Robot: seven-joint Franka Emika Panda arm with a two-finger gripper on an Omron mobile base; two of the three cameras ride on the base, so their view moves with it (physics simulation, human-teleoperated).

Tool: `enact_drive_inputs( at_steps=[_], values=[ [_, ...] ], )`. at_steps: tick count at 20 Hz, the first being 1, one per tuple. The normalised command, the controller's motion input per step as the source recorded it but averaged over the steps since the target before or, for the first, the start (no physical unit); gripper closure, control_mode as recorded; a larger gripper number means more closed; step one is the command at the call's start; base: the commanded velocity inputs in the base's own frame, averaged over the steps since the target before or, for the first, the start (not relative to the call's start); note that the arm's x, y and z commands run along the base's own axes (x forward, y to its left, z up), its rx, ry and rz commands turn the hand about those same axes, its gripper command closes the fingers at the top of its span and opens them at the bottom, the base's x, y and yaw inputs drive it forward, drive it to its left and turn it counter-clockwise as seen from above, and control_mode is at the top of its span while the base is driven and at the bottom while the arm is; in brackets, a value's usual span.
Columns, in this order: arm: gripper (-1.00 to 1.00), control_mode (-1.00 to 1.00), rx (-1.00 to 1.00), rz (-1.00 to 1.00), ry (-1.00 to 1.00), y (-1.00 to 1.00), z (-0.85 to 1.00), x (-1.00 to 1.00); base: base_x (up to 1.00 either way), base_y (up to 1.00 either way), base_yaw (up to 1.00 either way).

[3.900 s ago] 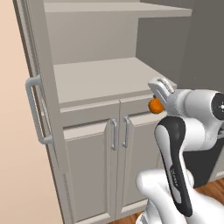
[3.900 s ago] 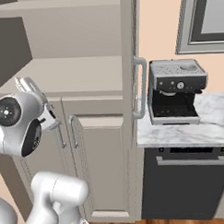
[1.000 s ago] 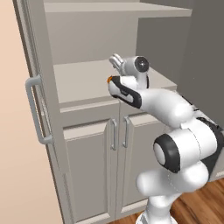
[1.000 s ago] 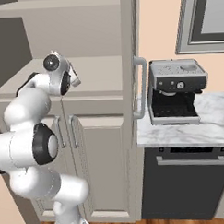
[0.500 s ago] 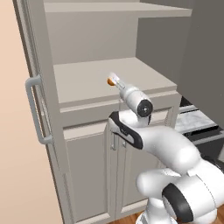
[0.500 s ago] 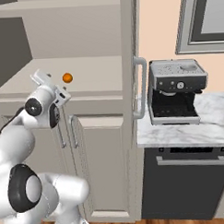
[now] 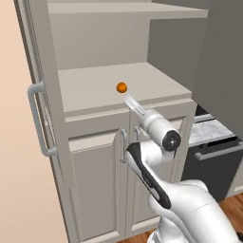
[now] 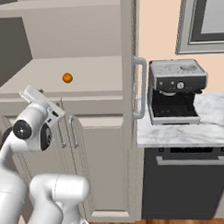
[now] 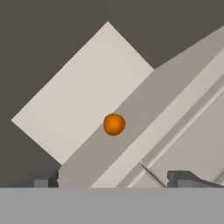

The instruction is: Pick the tangerine from the counter and place it in the cabinet. Then close the cabinet.

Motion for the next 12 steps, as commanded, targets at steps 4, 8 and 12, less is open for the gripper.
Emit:
enact_drive_inputs(
  at_steps=[4, 8, 12],
  values=[
    [-1.0, -1.0, 0.0, -0.01, 0.44, 0.0, 0.16, -1.0, 0.0, 0.0, 0.0],
    [-1.0, -1.0, 0.0, 0.0, 0.52, 0.0, 0.27, -1.0, 0.0, 0.0, 0.0],
    [-1.0, -1.0, 0.0, 0.0, 0.47, 0.0, 0.26, -1.0, 0.0, 0.0, 0.0]
  ],
)
